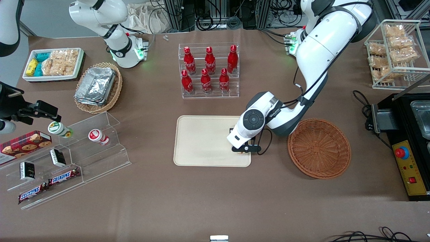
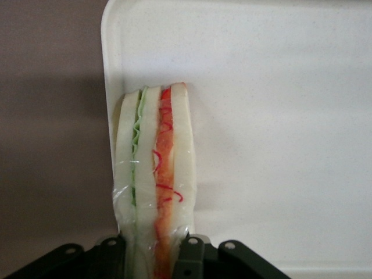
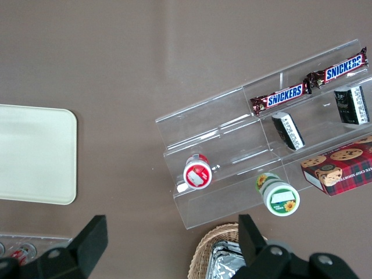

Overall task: Place sandwich from basket to tray
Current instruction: 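Lower the sandwich onto the tray and open the left gripper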

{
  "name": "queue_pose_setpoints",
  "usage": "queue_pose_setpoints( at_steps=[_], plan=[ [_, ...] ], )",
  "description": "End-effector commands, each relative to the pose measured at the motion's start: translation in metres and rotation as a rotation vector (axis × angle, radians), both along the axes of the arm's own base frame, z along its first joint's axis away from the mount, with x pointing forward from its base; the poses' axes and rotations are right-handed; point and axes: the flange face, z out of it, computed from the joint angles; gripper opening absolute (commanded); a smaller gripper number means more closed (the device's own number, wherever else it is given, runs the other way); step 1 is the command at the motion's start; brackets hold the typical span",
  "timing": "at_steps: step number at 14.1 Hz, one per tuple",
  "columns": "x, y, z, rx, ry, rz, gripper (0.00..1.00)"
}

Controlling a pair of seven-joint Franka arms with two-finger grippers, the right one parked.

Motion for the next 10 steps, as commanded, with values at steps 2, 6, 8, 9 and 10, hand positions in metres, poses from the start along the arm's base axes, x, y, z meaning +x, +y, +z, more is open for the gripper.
queue_pose_setpoints(
  at_steps=[2,6,8,9,10],
  plan=[
    [0.007,0.004,0.014,0.021,-0.015,0.033,1.00],
    [0.020,0.029,0.074,0.052,-0.042,0.071,1.00],
    [0.026,0.054,0.111,0.089,-0.053,0.104,1.00],
    [0.031,0.079,0.127,0.120,-0.041,0.122,0.99],
    [0.039,0.104,0.141,0.138,-0.035,0.159,0.99]
  ],
)
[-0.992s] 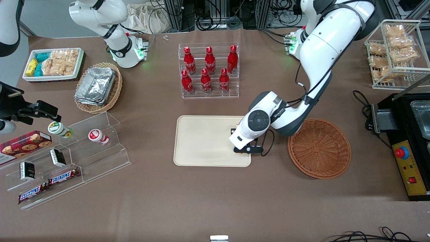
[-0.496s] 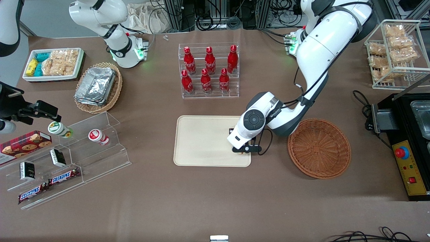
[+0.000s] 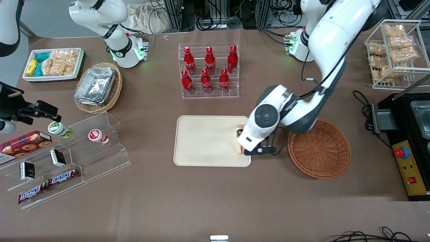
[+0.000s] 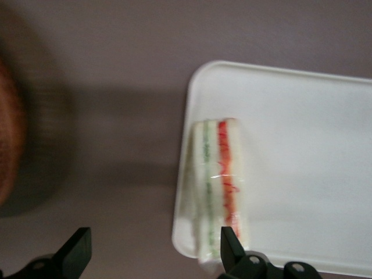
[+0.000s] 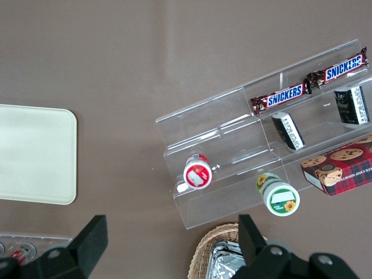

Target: Place sandwich from basket to tray

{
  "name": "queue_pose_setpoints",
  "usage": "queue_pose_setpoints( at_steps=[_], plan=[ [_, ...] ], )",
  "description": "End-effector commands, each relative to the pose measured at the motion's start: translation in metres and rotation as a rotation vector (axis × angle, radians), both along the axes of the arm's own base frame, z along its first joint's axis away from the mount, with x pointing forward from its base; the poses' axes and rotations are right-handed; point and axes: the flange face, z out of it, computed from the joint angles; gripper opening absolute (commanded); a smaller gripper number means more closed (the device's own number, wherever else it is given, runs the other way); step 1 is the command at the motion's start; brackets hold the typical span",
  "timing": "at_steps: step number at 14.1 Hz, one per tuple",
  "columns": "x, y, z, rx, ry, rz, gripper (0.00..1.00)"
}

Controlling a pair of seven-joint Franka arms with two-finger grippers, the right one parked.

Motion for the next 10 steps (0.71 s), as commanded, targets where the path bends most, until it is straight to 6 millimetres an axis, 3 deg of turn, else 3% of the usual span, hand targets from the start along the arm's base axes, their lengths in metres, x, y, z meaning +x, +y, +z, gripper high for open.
queue_pose_setpoints(
  at_steps=[1,3,7,10],
  plan=[
    [0.007,0.058,0.052,0.046,-0.010,0.080,0.99],
    [0.004,0.085,0.085,0.052,-0.017,0.108,0.99],
    [-0.024,0.148,0.162,0.015,-0.043,0.125,0.99],
    [-0.025,0.197,0.189,0.021,-0.038,0.142,0.99]
  ],
)
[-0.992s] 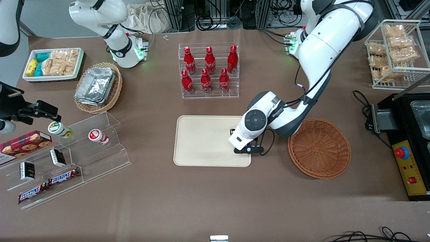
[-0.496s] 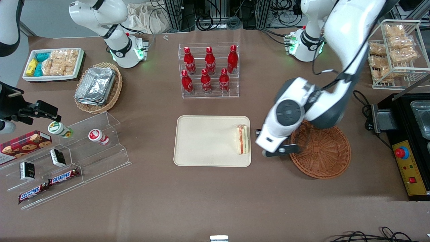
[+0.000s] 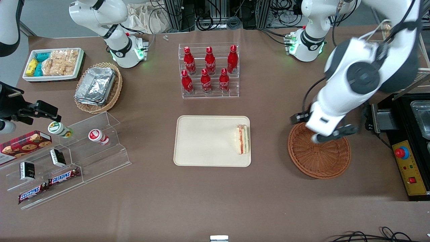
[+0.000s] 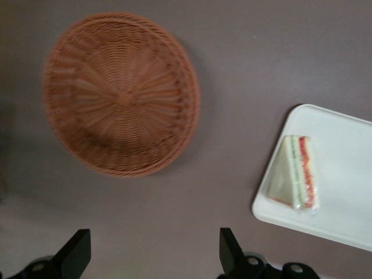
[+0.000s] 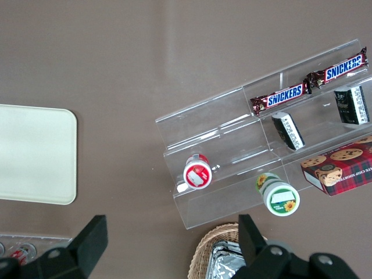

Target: Place sandwich from basket to tray

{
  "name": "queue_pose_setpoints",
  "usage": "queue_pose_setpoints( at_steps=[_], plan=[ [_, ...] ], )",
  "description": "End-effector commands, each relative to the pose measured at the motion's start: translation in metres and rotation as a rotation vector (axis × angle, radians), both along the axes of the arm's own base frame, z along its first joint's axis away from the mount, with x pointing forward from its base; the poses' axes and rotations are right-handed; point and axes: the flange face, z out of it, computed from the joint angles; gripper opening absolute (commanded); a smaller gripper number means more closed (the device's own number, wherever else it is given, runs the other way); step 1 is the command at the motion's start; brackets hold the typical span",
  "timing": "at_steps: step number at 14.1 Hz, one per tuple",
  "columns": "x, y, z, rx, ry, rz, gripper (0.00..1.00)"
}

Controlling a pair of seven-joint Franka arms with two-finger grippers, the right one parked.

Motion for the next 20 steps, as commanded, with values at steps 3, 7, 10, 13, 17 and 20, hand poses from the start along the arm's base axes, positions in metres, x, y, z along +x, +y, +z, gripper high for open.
queue_pose_setpoints(
  at_steps=[3,7,10,13,17,20],
  plan=[
    [-0.004,0.061,0.017,-0.006,-0.006,0.018,0.99],
    [-0.001,0.127,0.029,-0.013,-0.014,0.014,0.99],
    [-0.009,0.168,0.043,-0.082,-0.021,-0.032,0.99],
    [-0.016,0.190,0.042,-0.125,-0.026,-0.058,1.00],
    [-0.008,0.189,0.039,-0.116,-0.019,-0.082,1.00],
    [0.007,0.190,0.041,-0.131,-0.011,-0.210,1.00]
  ],
)
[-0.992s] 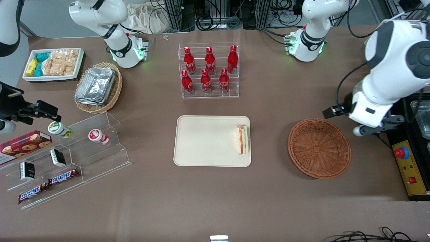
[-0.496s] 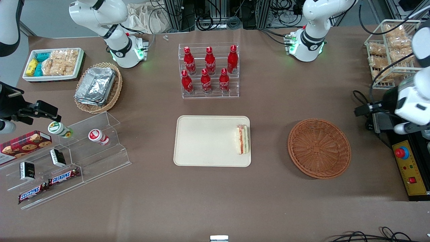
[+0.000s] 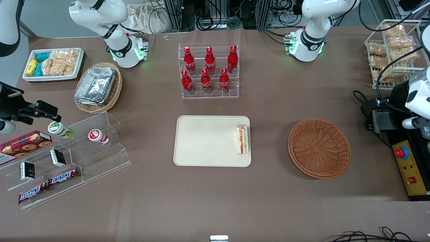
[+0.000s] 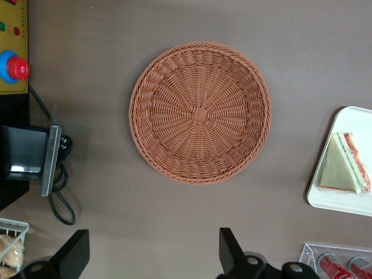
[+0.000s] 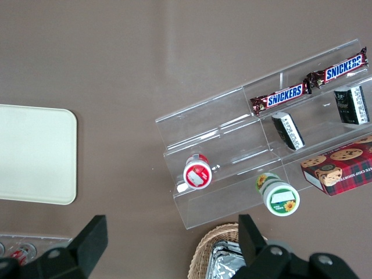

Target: Place sandwich from basket to tray

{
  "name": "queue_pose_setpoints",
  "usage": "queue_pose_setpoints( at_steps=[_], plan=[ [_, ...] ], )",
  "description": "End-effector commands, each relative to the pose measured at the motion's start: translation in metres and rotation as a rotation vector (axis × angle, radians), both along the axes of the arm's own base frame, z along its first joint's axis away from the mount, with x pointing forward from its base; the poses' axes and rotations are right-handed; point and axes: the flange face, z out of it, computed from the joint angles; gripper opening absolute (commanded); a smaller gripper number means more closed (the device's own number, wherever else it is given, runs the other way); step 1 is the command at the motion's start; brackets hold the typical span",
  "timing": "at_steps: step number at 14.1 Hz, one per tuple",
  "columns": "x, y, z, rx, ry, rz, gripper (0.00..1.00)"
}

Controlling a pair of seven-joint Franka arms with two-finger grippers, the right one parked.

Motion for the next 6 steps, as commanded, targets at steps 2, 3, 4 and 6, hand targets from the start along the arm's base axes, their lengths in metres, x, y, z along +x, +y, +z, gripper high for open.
queue_pose_setpoints(
  at_steps=[2,3,4,6],
  plan=[
    [0.010,0.000,0.003,0.009,0.010,-0.137,1.00],
    [0.013,-0.002,-0.002,0.016,0.016,-0.143,1.00],
    [0.017,-0.010,0.000,0.028,0.011,-0.152,1.00],
    [0.019,-0.028,0.001,0.064,0.012,-0.114,1.00]
  ],
)
